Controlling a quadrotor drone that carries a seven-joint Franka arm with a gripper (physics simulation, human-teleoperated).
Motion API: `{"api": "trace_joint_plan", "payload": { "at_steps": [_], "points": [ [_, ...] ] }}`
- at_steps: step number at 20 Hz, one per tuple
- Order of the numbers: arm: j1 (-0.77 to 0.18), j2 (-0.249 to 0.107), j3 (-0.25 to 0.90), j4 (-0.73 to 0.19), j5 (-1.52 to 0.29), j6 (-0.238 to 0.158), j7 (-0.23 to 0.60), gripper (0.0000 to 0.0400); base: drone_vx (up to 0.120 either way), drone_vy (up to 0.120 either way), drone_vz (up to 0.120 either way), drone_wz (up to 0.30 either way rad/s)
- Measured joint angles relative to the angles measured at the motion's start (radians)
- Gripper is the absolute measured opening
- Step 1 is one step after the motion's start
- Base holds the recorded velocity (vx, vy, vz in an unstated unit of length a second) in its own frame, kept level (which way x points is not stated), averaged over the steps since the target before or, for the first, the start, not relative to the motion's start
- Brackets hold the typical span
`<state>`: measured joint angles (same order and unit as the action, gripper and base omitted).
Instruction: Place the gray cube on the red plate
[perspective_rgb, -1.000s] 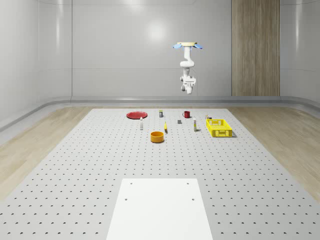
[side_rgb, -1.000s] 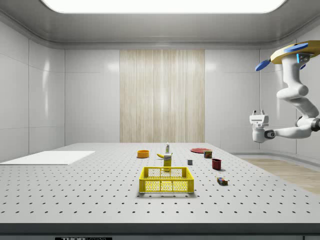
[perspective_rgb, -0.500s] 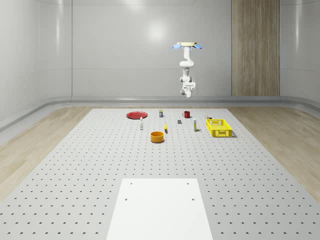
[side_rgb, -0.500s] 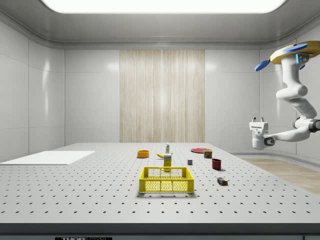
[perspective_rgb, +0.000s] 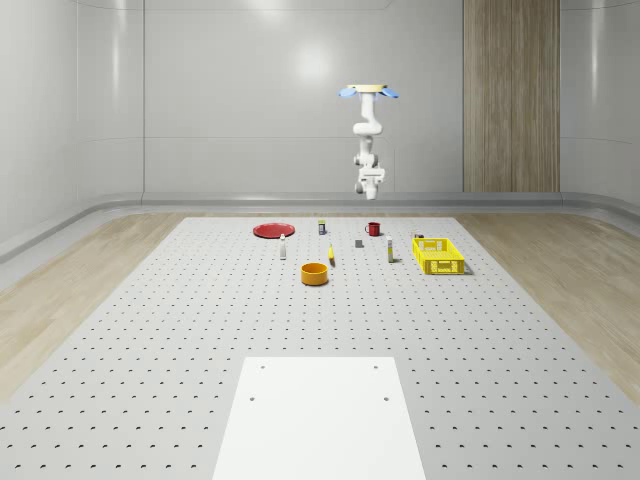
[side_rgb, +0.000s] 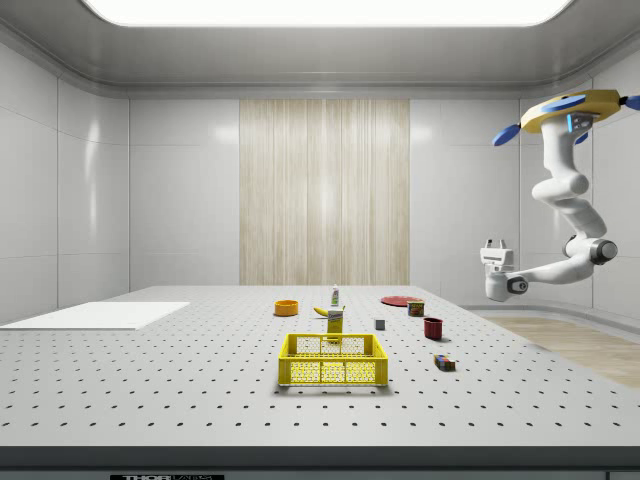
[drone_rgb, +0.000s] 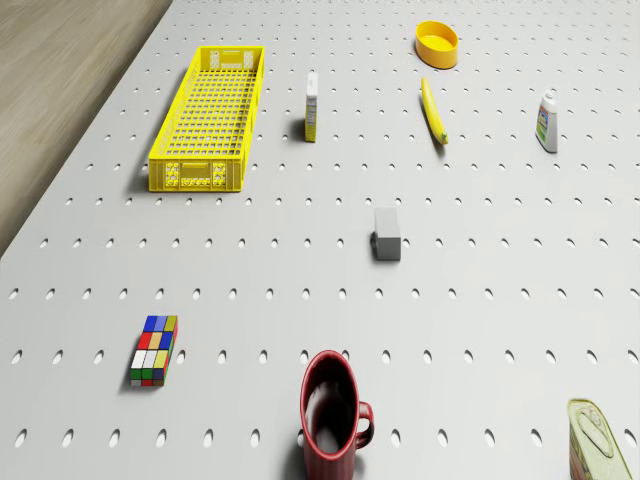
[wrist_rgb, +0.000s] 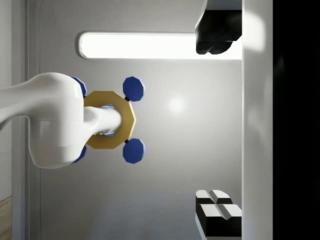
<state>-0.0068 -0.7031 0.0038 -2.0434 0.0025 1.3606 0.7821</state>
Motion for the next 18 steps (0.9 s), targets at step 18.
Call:
{"api": "trace_joint_plan", "payload": {
  "at_steps": [18],
  "points": [
    [-0.002, -0.006, 0.002, -0.001, -0.001, 0.009, -0.001, 0.0400, 0.120, -0.120, 0.000, 0.000]
  ]
}}
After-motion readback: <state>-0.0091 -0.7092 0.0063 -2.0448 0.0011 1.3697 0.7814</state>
